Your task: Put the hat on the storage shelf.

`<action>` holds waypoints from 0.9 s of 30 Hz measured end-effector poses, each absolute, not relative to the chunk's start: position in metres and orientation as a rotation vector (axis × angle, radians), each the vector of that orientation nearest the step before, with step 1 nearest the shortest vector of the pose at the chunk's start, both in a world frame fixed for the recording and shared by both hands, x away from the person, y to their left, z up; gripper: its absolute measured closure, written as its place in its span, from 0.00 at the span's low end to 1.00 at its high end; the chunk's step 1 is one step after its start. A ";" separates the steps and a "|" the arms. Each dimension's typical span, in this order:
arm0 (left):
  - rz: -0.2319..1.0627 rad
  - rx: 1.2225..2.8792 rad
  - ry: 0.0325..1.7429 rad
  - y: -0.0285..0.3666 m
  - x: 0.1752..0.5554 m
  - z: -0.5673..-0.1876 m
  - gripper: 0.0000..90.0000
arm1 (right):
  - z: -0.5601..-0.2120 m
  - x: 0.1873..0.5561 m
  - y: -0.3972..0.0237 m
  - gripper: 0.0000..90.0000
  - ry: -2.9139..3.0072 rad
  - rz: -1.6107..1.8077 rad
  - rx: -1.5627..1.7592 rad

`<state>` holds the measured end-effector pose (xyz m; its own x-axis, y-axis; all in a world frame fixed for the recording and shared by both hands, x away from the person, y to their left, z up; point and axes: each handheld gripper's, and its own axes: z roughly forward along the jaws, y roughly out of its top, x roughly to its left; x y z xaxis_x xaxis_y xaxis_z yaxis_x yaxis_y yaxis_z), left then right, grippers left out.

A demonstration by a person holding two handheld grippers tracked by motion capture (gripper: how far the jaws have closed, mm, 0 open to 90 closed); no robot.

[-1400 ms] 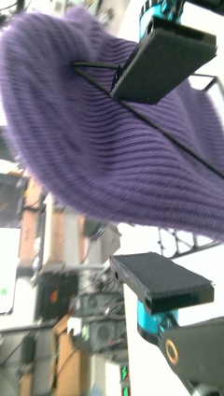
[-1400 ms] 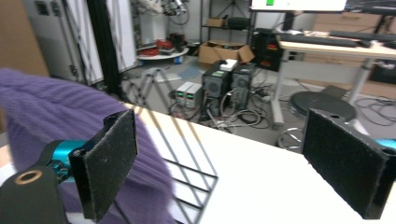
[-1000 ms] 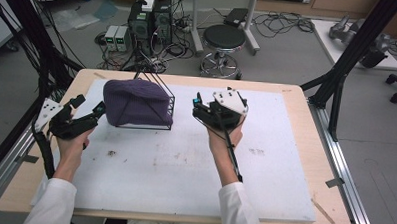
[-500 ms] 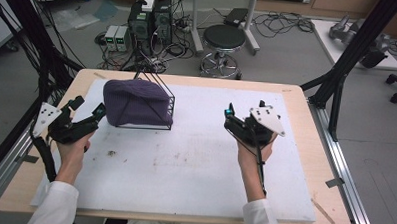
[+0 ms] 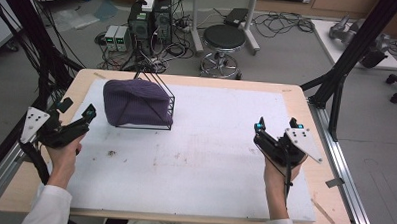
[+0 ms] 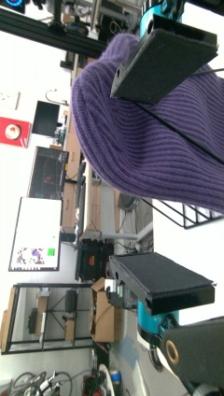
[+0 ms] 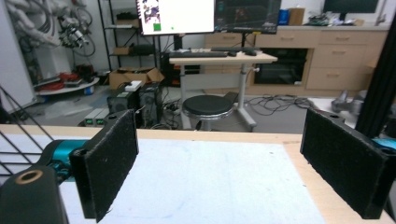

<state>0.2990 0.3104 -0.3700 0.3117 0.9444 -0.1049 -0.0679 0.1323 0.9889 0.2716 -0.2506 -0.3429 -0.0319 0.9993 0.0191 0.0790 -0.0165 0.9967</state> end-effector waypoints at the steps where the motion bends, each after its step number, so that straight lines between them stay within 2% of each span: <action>1: 0.940 1.192 0.972 0.312 0.298 -0.370 0.19 | -0.346 0.269 -0.255 0.12 1.275 1.203 1.268; 12: 0.940 1.207 0.946 0.313 0.288 -0.373 0.19 | -0.374 0.257 -0.283 0.12 1.243 1.183 1.331; 27: 0.922 1.207 1.005 0.327 0.275 -0.402 0.18 | -0.407 0.251 -0.286 0.12 1.296 1.139 1.386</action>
<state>0.2752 0.3270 -0.4018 0.3004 0.9467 -0.1165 -0.0341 0.1328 0.9906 0.2510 -0.2864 -0.4072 0.0285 0.9985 0.0466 0.1743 -0.0509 0.9834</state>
